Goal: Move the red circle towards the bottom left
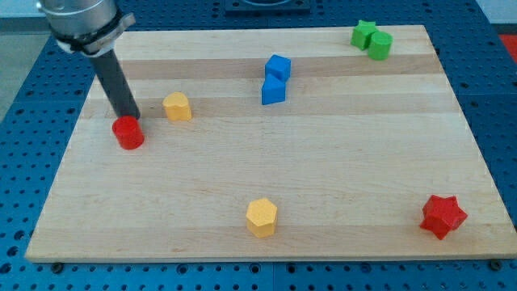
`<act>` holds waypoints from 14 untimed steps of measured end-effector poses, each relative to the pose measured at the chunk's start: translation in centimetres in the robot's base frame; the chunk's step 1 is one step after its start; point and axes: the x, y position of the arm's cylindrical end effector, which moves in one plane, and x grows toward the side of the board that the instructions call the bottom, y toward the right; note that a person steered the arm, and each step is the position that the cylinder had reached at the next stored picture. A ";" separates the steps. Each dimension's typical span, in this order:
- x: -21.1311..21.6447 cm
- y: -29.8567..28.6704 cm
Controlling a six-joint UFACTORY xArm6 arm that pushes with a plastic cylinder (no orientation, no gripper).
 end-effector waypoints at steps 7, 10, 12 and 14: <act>7.0 4.7; 9.9 -0.5; 11.4 -2.1; 12.2 -2.6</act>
